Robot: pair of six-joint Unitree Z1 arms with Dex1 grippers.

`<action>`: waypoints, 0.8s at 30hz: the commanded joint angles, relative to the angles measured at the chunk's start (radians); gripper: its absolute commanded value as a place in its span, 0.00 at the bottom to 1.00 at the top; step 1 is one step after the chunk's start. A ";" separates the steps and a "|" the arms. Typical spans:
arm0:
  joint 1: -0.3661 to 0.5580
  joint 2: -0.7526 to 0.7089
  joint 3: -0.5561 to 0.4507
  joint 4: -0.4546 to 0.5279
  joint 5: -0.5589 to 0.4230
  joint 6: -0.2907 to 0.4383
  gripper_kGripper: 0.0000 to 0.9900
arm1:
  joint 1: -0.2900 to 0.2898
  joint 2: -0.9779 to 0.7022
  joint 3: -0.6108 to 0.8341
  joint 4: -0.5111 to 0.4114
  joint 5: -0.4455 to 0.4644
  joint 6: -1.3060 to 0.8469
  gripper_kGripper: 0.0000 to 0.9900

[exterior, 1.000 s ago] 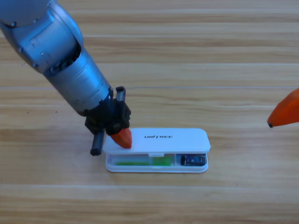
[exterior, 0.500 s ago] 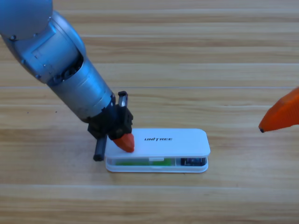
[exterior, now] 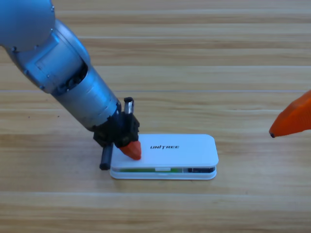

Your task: Clean up eraser and pencils

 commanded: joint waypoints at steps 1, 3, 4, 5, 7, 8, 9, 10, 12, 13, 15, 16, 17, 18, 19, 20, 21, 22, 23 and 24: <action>-0.035 0.072 0.027 -0.031 0.013 -0.016 0.00 | 0.009 0.027 0.014 -0.015 0.019 0.009 0.98; -0.038 0.078 0.033 -0.043 0.014 -0.018 0.00 | 0.009 0.027 0.014 -0.015 0.019 0.009 0.98; -0.040 0.081 0.038 -0.050 0.016 -0.019 0.00 | 0.009 0.027 0.014 -0.015 0.019 0.009 0.98; -0.040 0.083 0.041 -0.054 0.016 -0.019 0.00 | 0.009 0.027 0.014 -0.015 0.019 0.009 0.98; -0.041 0.092 0.044 -0.062 0.018 -0.019 0.00 | 0.009 0.027 0.014 -0.015 0.019 0.009 0.98; -0.043 0.095 0.046 -0.065 0.018 -0.019 0.00 | 0.009 0.027 0.014 -0.015 0.019 0.009 0.98; -0.043 0.098 0.049 -0.069 0.018 -0.021 0.00 | 0.009 0.027 0.014 -0.015 0.019 0.009 0.98; -0.043 0.099 0.053 -0.074 0.018 -0.021 0.00 | 0.009 0.027 0.014 -0.015 0.020 0.009 0.98; -0.043 0.103 0.056 -0.079 0.018 -0.021 0.00 | 0.009 0.027 0.014 -0.015 0.022 0.009 0.98; -0.043 0.104 0.058 -0.080 0.018 -0.022 0.00 | 0.009 0.027 0.014 -0.015 0.023 0.009 0.98; -0.043 0.107 0.066 -0.086 0.018 -0.024 0.00 | 0.009 0.027 0.014 -0.015 0.025 0.009 0.98; -0.043 0.109 0.070 -0.089 0.018 -0.025 0.00 | 0.009 0.027 0.014 -0.015 0.025 0.009 0.98; -0.043 0.109 0.072 -0.091 0.018 -0.025 0.00 | 0.009 0.027 0.016 -0.015 0.027 0.009 0.98; -0.043 0.109 0.072 -0.089 0.018 -0.025 0.00 | 0.009 0.027 0.016 -0.015 0.028 0.009 0.98; -0.043 0.106 0.070 -0.088 0.022 -0.027 0.00 | 0.009 0.027 0.016 -0.015 0.028 0.009 0.98; -0.043 0.096 0.067 -0.083 0.025 -0.027 0.00 | 0.009 0.027 0.016 -0.015 0.028 0.009 0.98; -0.043 0.086 0.058 -0.069 0.025 -0.027 0.00 | 0.009 0.027 0.016 -0.015 0.028 0.009 0.98; -0.043 0.073 0.047 -0.048 0.028 -0.027 0.00 | 0.009 0.027 0.016 -0.015 0.028 0.009 0.98; -0.043 0.057 0.033 -0.027 0.028 -0.030 0.02 | 0.009 0.027 0.016 -0.015 0.028 0.009 0.98; -0.043 0.032 0.026 -0.007 0.031 -0.035 0.34 | 0.009 0.027 0.016 -0.015 0.028 0.009 0.98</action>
